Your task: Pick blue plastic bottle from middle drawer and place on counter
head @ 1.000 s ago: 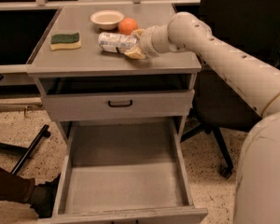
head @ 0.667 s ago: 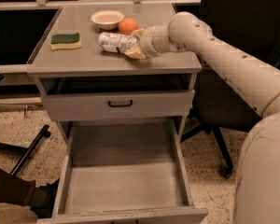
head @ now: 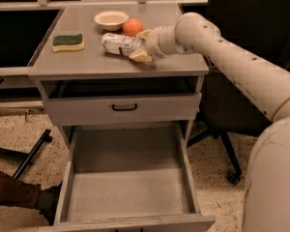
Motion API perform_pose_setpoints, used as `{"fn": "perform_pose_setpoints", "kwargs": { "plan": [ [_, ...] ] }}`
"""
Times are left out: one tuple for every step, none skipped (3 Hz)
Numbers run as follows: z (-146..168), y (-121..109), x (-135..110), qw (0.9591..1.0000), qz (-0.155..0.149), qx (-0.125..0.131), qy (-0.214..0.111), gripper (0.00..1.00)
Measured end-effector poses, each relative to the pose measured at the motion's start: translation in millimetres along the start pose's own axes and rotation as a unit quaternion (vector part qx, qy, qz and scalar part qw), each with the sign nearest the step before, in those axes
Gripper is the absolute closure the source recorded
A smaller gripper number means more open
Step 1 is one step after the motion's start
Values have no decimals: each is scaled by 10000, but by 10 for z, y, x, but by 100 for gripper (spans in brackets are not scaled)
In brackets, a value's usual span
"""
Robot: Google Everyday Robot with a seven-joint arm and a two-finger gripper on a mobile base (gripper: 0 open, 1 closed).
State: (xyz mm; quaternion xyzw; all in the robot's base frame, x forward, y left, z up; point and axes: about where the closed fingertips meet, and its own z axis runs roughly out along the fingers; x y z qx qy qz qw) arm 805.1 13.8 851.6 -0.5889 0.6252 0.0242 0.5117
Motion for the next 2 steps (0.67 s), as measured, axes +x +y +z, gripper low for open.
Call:
{"fn": "perform_pose_setpoints", "kwargs": {
  "plan": [
    [0,0,0,10000,0,0,0,0],
    [1,1,0,10000,0,-1,0,0]
  ]
}}
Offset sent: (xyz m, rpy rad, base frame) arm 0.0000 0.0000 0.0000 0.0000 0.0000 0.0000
